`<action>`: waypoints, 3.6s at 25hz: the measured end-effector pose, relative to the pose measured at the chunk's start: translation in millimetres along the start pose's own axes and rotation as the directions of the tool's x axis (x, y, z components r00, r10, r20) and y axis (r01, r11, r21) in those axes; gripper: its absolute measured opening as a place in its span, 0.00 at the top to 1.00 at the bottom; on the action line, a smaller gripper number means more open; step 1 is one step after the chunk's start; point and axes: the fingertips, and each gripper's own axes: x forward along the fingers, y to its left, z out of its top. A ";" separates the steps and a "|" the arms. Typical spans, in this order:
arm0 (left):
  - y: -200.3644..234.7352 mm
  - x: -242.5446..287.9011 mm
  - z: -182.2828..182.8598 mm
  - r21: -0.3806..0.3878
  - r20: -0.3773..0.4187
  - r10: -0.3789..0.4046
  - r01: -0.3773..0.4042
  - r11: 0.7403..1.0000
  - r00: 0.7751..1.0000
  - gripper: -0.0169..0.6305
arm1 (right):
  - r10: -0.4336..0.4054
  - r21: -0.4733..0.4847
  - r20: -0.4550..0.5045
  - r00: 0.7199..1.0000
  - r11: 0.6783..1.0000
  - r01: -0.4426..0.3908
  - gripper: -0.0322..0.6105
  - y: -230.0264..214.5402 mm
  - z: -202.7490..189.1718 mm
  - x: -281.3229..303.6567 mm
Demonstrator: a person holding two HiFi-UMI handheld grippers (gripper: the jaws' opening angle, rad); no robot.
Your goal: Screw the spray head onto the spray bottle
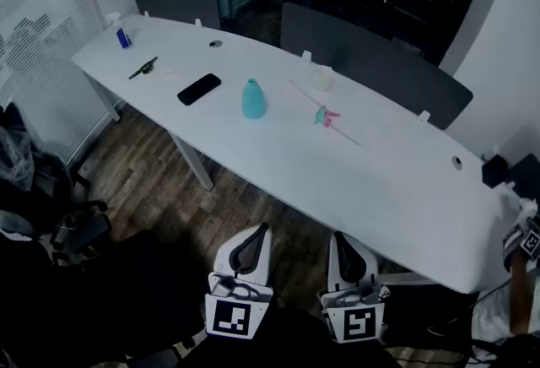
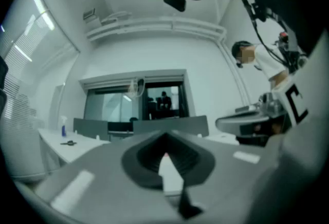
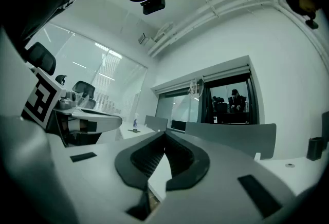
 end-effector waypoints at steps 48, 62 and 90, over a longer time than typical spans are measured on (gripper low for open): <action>207.4 358.6 -212.5 -0.242 -0.352 -0.293 0.216 0.946 0.889 0.23 | -0.118 -0.022 -0.137 0.983 0.993 0.116 0.94 -106.9 -66.4 320.4; 124.7 342.9 -203.2 -0.156 -0.350 -0.475 0.450 0.879 0.807 0.45 | -0.244 -0.064 -0.206 0.948 0.970 0.236 0.94 -177.4 -81.2 288.7; 74.0 328.9 -195.6 -0.165 -0.316 -0.606 0.586 0.793 0.730 0.44 | 0.421 0.356 -0.906 0.041 0.812 -0.462 0.70 -186.3 -220.2 349.1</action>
